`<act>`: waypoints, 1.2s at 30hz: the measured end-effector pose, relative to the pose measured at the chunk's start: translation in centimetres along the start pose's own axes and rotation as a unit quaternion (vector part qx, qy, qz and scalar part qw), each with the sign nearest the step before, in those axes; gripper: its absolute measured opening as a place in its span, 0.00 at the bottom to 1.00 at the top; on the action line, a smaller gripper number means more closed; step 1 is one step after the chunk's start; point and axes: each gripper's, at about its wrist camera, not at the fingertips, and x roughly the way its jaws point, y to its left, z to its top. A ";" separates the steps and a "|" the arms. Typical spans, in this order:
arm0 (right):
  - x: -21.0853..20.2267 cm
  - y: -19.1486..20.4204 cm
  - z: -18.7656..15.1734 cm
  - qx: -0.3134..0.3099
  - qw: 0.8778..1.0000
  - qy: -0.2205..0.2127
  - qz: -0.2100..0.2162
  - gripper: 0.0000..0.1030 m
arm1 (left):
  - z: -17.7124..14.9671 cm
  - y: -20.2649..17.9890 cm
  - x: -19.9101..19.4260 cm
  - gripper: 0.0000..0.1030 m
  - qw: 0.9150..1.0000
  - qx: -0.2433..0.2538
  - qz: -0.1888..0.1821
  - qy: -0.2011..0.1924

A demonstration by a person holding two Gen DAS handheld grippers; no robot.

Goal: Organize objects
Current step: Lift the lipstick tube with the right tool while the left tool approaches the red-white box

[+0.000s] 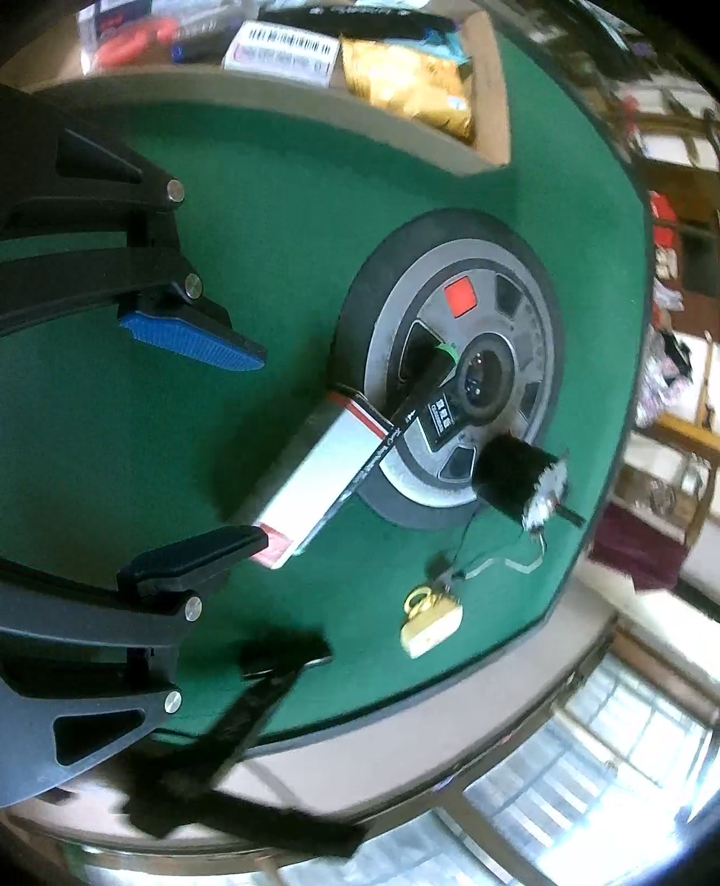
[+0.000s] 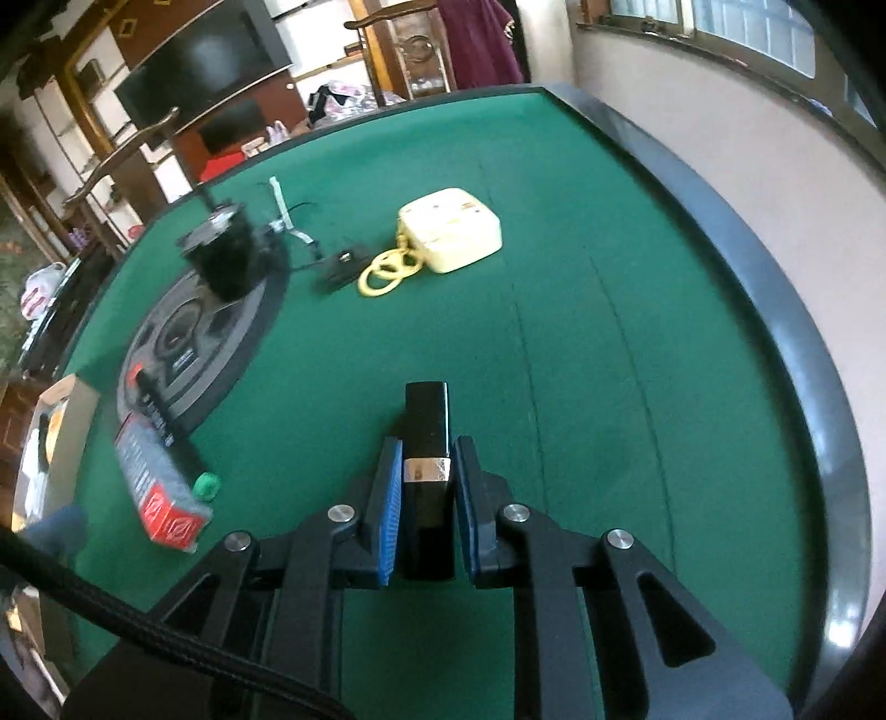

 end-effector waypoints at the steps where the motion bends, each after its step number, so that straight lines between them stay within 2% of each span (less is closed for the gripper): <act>1: -0.1 -0.1 -0.2 0.003 1.000 -0.001 0.005 0.15 | 0.2 -0.2 0.4 0.50 1.000 -0.008 0.004 -0.002; 6: 0.7 0.3 0.6 0.011 1.000 -0.006 0.021 0.15 | 0.9 -2.3 1.9 0.50 0.998 0.004 0.044 -0.034; 11: 1.0 0.5 0.9 0.011 1.000 -0.007 0.025 0.15 | 1.0 -4.1 4.2 0.54 0.993 0.052 0.101 -0.034; 14: 0.9 0.5 0.8 0.009 1.000 -0.008 0.024 0.15 | 0.4 -3.7 4.5 0.58 0.992 0.059 0.103 -0.030; 20: 0.9 0.8 0.8 0.005 1.000 -0.012 0.018 0.15 | -1.4 -1.7 2.9 0.58 0.990 0.086 0.107 -0.024; 25: 1.0 0.9 0.8 0.002 1.000 -0.016 0.013 0.15 | -2.3 -0.1 2.1 0.58 0.991 0.087 0.098 -0.031; 26: 1.0 1.0 0.7 0.001 1.000 -0.017 0.012 0.15 | -2.4 -0.1 2.3 0.58 0.991 0.087 0.104 -0.023; 29: 1.0 1.0 0.6 0.002 1.000 -0.022 0.009 0.15 | -2.7 -0.6 2.6 0.58 0.988 0.101 0.116 -0.032; 32: 1.0 1.1 0.5 -0.001 1.000 -0.025 0.006 0.15 | -2.9 -1.4 3.1 0.63 0.982 0.126 0.133 -0.040; 34: 1.0 1.1 0.5 -0.001 1.000 -0.026 0.005 0.15 | -2.9 -1.4 3.2 0.68 0.983 0.125 0.130 -0.045; 36: 1.1 1.1 0.6 -0.001 1.000 -0.026 0.006 0.15 | -2.8 -1.4 3.4 0.80 0.982 0.124 0.133 -0.047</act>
